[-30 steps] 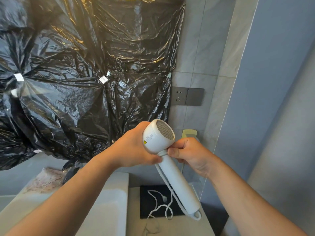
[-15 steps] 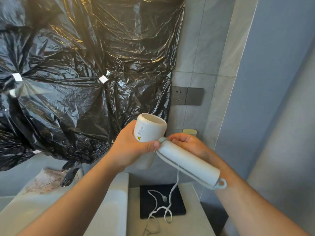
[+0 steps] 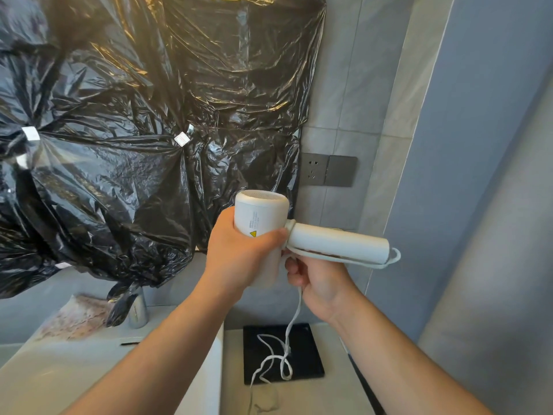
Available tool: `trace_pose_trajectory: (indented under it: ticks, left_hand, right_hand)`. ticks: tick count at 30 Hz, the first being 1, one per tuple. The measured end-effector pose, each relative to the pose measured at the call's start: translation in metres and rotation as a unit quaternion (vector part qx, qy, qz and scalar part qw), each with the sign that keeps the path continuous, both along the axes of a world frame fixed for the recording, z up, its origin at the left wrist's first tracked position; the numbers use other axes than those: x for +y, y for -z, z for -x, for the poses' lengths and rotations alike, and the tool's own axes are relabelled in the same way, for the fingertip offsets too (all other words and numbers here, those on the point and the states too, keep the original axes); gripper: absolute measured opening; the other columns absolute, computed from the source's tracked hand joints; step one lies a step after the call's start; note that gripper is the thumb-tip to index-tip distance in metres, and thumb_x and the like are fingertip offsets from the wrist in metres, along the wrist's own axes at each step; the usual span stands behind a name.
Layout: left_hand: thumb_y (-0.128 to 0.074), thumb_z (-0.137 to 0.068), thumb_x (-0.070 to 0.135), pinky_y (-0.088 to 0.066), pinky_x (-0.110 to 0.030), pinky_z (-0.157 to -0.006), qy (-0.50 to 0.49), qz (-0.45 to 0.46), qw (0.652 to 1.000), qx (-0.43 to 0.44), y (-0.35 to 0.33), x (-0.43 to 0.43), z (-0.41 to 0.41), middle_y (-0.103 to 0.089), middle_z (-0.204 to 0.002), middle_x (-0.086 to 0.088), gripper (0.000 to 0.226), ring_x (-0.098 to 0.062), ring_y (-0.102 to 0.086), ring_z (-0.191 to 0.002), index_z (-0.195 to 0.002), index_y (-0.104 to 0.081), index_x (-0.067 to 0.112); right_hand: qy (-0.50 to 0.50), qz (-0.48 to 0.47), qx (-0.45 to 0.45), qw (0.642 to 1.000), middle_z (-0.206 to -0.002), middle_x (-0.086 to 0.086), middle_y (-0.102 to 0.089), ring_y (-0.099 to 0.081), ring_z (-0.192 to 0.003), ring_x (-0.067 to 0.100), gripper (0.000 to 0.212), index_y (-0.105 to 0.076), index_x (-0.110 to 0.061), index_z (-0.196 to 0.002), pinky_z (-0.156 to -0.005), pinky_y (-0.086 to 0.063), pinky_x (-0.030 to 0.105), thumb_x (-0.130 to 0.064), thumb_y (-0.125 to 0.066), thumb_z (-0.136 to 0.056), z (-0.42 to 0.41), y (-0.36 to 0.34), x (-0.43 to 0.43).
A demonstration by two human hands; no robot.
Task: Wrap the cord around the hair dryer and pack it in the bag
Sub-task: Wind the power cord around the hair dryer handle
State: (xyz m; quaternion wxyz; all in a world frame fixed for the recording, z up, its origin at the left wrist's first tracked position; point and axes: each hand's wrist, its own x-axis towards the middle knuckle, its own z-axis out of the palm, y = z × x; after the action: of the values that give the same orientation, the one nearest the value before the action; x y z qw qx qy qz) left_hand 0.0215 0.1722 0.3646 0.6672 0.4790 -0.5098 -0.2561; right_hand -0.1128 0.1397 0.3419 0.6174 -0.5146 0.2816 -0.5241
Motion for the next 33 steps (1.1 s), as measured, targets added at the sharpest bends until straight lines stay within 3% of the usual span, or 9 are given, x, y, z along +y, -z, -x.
trace_pose_trajectory:
  ticks: [4,6,9,15,19,21,24,30,33]
  left_hand:
    - [-0.083,-0.054,0.039,-0.060,-0.041,-0.066,-0.071,-0.007,0.997,0.019,0.002,-0.006,0.001,-0.070,-0.086,0.003,0.057,-0.012,-0.069,-0.075,-0.101,-0.058,0.021]
    - [-0.082,-0.051,0.044,-0.060,-0.047,-0.072,-0.098,-0.008,0.995,0.010,0.004,-0.008,-0.001,-0.069,-0.089,0.005,0.064,-0.014,-0.069,-0.080,-0.105,-0.055,0.024]
    - [-0.082,-0.052,0.049,-0.059,-0.050,-0.075,-0.127,-0.005,0.992,-0.006,0.004,-0.009,-0.005,-0.066,-0.093,0.009,0.068,-0.015,-0.068,-0.086,-0.108,-0.051,0.027]
    - [-0.086,-0.060,0.043,-0.055,-0.039,-0.076,-0.149,0.004,0.987,-0.067,0.003,-0.005,-0.006,-0.058,-0.092,0.019,0.062,0.001,-0.060,-0.086,-0.104,-0.043,0.038]
    - [-0.083,-0.060,0.045,-0.052,-0.034,-0.071,-0.163,-0.009,0.981,-0.102,0.005,-0.007,-0.016,-0.056,-0.094,0.018,0.064,0.001,-0.058,-0.086,-0.108,-0.041,0.038]
    - [-0.084,-0.061,0.044,-0.050,-0.029,-0.066,-0.153,-0.019,0.981,-0.114,0.007,-0.009,-0.021,-0.056,-0.094,0.017,0.065,-0.002,-0.059,-0.085,-0.111,-0.042,0.035]
    - [-0.083,-0.061,0.046,-0.054,-0.035,-0.068,-0.130,-0.041,0.982,-0.131,0.009,-0.013,-0.026,-0.059,-0.093,0.014,0.063,-0.005,-0.061,-0.084,-0.111,-0.047,0.030]
    - [-0.078,-0.056,0.059,-0.056,-0.040,-0.071,-0.103,-0.068,0.972,-0.200,0.004,-0.012,-0.030,-0.062,-0.093,0.015,0.066,-0.008,-0.063,-0.086,-0.111,-0.050,0.034]
    - [-0.073,-0.059,0.055,-0.054,-0.035,-0.072,-0.066,-0.063,0.971,-0.222,0.003,-0.007,-0.029,-0.060,-0.097,0.018,0.064,-0.005,-0.061,-0.089,-0.115,-0.049,0.035]
  right_hand:
    - [0.035,0.008,0.069,0.997,-0.057,-0.001,-0.049,-0.034,-0.044,0.008,0.027,-0.061,-0.014,-0.080,-0.038,-0.025,0.019,-0.010,-0.043,-0.100,-0.011,0.006,0.013]
    - [0.059,0.049,0.158,0.984,-0.053,-0.005,-0.046,-0.034,-0.048,0.010,0.028,-0.061,-0.010,-0.079,-0.043,-0.028,0.022,-0.016,-0.044,-0.099,-0.012,0.005,0.015]
    - [0.098,0.157,0.334,0.924,-0.050,-0.008,-0.048,-0.039,-0.048,0.007,0.036,-0.059,-0.012,-0.066,-0.052,-0.032,0.026,-0.028,-0.048,-0.097,-0.007,0.000,0.020]
    - [0.077,0.251,0.463,0.847,-0.058,-0.006,-0.047,-0.039,-0.054,0.009,0.023,-0.057,-0.014,-0.072,-0.052,-0.033,0.026,-0.026,-0.056,-0.091,0.004,-0.017,0.018]
    - [0.023,0.201,0.454,0.867,-0.063,0.000,-0.055,-0.051,-0.055,0.012,0.023,-0.061,-0.011,-0.077,-0.055,-0.047,0.030,-0.028,-0.055,-0.092,0.011,-0.027,0.015]
    - [0.041,0.213,0.463,0.859,-0.060,0.003,-0.051,-0.046,-0.053,0.012,0.029,-0.062,-0.005,-0.076,-0.054,-0.043,0.031,-0.028,-0.055,-0.092,0.012,-0.032,0.013]
    - [0.088,0.271,0.488,0.825,-0.057,-0.005,-0.045,-0.039,-0.052,0.011,0.026,-0.065,-0.010,-0.075,-0.054,-0.033,0.031,-0.027,-0.056,-0.092,0.012,-0.039,0.011]
    - [0.130,0.345,0.485,0.793,-0.104,0.006,-0.068,-0.058,-0.099,0.022,0.022,-0.067,-0.013,-0.074,-0.088,-0.045,0.036,-0.021,-0.055,-0.091,0.012,-0.042,0.001]
    - [0.098,0.299,0.446,0.838,-0.098,0.009,-0.071,-0.063,-0.097,0.027,0.024,-0.064,-0.015,-0.075,-0.086,-0.049,0.045,-0.025,-0.052,-0.092,0.014,-0.041,-0.002]
